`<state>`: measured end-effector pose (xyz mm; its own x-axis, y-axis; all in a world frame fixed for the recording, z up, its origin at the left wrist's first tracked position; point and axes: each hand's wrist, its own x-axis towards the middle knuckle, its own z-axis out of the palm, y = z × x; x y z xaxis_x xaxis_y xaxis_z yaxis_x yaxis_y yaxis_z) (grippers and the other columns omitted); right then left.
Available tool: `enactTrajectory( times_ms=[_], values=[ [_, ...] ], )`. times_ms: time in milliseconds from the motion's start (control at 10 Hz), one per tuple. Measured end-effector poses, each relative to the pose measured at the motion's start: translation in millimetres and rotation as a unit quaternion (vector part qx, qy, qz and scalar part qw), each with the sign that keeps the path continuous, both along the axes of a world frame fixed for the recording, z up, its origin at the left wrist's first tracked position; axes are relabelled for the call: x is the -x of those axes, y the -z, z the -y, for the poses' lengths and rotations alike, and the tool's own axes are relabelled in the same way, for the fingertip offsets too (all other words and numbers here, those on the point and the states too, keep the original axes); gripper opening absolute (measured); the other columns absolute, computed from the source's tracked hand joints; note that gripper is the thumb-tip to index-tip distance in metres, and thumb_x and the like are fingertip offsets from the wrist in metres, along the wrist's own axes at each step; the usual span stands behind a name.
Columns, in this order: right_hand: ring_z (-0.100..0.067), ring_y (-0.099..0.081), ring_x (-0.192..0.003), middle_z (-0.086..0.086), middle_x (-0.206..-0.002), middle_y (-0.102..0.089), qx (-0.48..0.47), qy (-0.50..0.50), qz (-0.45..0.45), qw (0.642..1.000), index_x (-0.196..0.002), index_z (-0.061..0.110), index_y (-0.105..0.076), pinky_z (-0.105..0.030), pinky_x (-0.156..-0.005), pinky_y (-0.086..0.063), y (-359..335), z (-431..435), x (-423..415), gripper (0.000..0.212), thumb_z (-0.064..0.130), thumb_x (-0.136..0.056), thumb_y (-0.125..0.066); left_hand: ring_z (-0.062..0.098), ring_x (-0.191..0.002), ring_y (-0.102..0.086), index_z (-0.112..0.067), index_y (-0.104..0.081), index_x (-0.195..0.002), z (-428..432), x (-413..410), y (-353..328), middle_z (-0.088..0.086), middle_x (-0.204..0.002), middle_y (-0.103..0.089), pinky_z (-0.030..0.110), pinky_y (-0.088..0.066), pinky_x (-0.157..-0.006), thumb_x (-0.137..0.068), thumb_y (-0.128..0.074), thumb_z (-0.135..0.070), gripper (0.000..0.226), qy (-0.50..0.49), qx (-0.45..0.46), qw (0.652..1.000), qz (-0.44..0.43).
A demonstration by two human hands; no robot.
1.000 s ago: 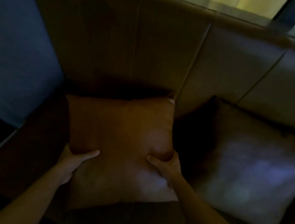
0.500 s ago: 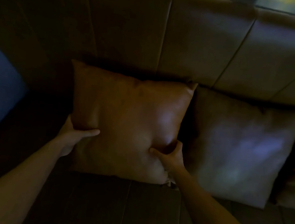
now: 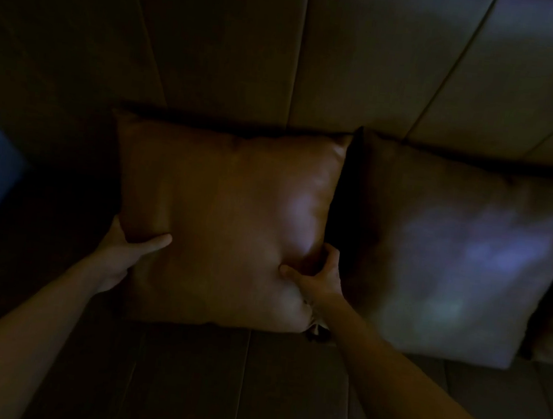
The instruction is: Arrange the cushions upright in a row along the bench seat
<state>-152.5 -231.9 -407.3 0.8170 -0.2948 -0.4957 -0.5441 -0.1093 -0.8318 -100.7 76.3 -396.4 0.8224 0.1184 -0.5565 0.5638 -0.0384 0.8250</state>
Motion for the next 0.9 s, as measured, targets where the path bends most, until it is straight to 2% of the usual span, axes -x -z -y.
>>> enactTrajectory(
  times_ms=[200,400,500,600,700,800,900],
  values=[
    [-0.029,-0.042,-0.134,-0.006,-0.142,-0.045,0.001,0.021,0.004,1.000,-0.146,0.028,-0.026,-0.050,-0.106,-0.043,2.7,-4.0,7.3,0.099,0.023,-0.067,-0.086,0.032,-0.140,-0.037,-0.036,-0.016,-0.154,-5.6,-1.4,-3.9,0.002,-0.157,-0.034,0.056,-0.036,-0.107,-0.078,-0.078,-0.016,0.099,0.010,-0.024,0.999,0.027],
    [-0.033,-0.038,-0.138,-0.009,-0.147,-0.041,0.012,-0.003,-0.027,1.000,-0.149,0.027,-0.021,-0.054,-0.108,-0.040,-2.7,-4.6,1.1,0.101,0.023,-0.071,-0.084,0.035,-0.143,-0.032,-0.033,-0.011,-0.156,-4.3,-4.7,-12.4,0.005,-0.160,-0.028,0.060,-0.030,-0.109,-0.079,-0.078,-0.022,0.102,0.015,-0.058,0.998,0.001],
    [-0.033,-0.042,-0.136,-0.010,-0.147,-0.043,0.012,-0.021,-0.043,0.999,-0.151,0.024,-0.021,-0.051,-0.107,-0.042,-17.4,-0.6,-3.8,0.094,0.023,-0.077,-0.080,0.035,-0.145,-0.028,-0.032,-0.008,-0.157,4.8,-0.3,-24.5,0.006,-0.161,-0.024,0.060,-0.027,-0.111,-0.081,-0.077,-0.025,0.103,-0.009,-0.065,0.998,-0.009],
    [-0.031,-0.048,-0.129,-0.008,-0.144,-0.047,0.005,-0.017,-0.031,0.999,-0.151,0.026,-0.023,-0.047,-0.104,-0.046,-41.8,2.9,-7.0,0.085,0.024,-0.083,-0.074,0.035,-0.144,-0.030,-0.033,-0.007,-0.157,16.0,-0.7,-50.8,0.006,-0.161,-0.024,0.059,-0.029,-0.111,-0.082,-0.076,-0.033,0.102,-0.025,-0.063,0.998,-0.011],
    [-0.024,-0.054,-0.111,-0.008,-0.144,-0.047,0.008,-0.037,-0.007,0.999,-0.150,0.025,-0.028,-0.037,-0.093,-0.051,-79.2,5.0,-14.6,0.072,0.025,-0.089,-0.066,0.035,-0.141,-0.033,-0.035,-0.010,-0.155,26.2,-8.9,-91.1,0.007,-0.159,-0.028,0.057,-0.032,-0.107,-0.088,-0.068,-0.034,0.089,-0.046,-0.038,0.998,0.009],
    [-0.024,-0.053,-0.114,-0.010,-0.147,-0.045,0.017,-0.042,0.024,0.999,-0.150,0.023,-0.028,-0.038,-0.094,-0.050,-128.7,8.0,-24.7,0.066,0.031,-0.093,-0.061,0.034,-0.134,-0.044,-0.039,-0.011,-0.154,38.0,-16.3,-146.7,0.008,-0.154,-0.038,0.056,-0.038,-0.106,-0.092,-0.063,-0.035,0.082,-0.059,-0.023,0.997,0.051],
    [-0.028,-0.051,-0.125,-0.009,-0.148,-0.042,0.007,-0.038,0.047,0.998,-0.151,0.024,-0.028,-0.039,-0.089,-0.047,-181.0,7.5,-33.4,0.063,0.032,-0.095,-0.057,0.032,-0.121,-0.057,-0.041,-0.012,-0.153,49.9,-19.2,-200.1,0.012,-0.140,-0.053,0.054,-0.045,-0.100,-0.093,-0.062,-0.034,0.079,-0.067,-0.016,0.991,0.111]
  ],
)
